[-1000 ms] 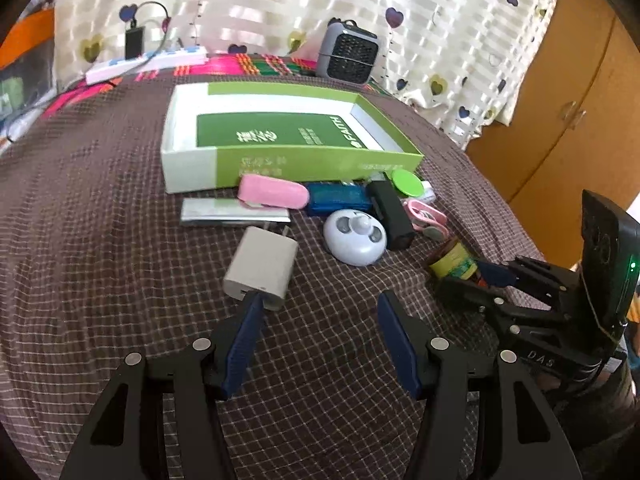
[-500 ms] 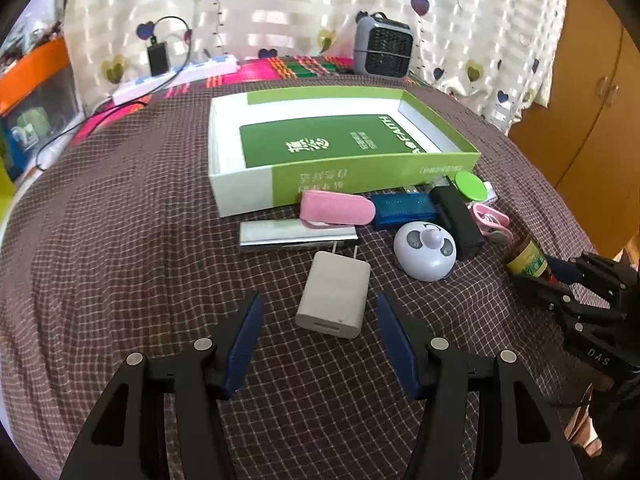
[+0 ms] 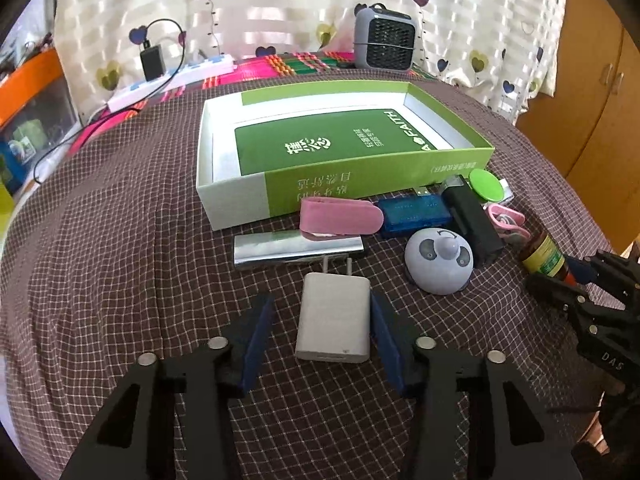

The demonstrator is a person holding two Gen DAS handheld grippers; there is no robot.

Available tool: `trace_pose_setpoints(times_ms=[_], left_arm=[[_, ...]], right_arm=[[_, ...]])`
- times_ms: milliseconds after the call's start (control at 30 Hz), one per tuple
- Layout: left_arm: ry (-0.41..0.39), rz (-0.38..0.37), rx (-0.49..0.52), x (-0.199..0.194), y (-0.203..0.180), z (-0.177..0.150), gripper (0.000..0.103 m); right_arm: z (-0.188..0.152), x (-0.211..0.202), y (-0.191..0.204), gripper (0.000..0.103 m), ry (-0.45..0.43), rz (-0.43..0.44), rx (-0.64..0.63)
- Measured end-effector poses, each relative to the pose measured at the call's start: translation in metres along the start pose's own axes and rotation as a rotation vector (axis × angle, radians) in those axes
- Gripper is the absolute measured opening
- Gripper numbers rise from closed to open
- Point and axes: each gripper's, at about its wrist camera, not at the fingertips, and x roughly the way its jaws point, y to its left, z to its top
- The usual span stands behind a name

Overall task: Organize rigid objects
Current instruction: 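Grasp the white charger plug with the left gripper while the right gripper lifts the jar, then carry the charger with the left gripper while the right gripper carries the jar over the green box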

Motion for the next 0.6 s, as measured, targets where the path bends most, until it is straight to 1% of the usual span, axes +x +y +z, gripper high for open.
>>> trace_pose_setpoints(times_ms=[133, 167, 433, 600], left_arm=[[-0.002, 0.004, 0.006, -0.0005, -0.0001, -0.0005, 0.036], [-0.003, 0.005, 0.005, -0.0007, 0.0002, -0.0008, 0.032], [-0.011, 0.005, 0.002, -0.0033, -0.0005, -0.0044, 0.032], [-0.006, -0.002, -0.018, -0.0049, 0.0010, -0.0044, 0.032]], right_arm=[[-0.0014, 0.0010, -0.0001, 0.033, -0.003, 0.002, 0.008], [-0.0014, 0.0009, 0.0000, 0.033, -0.004, 0.001, 0.007], [-0.0035, -0.0001, 0.0008, 0.033, -0.005, 0.005, 0.012], [-0.0047, -0.0012, 0.0012, 0.033, -0.002, 0.004, 0.013]])
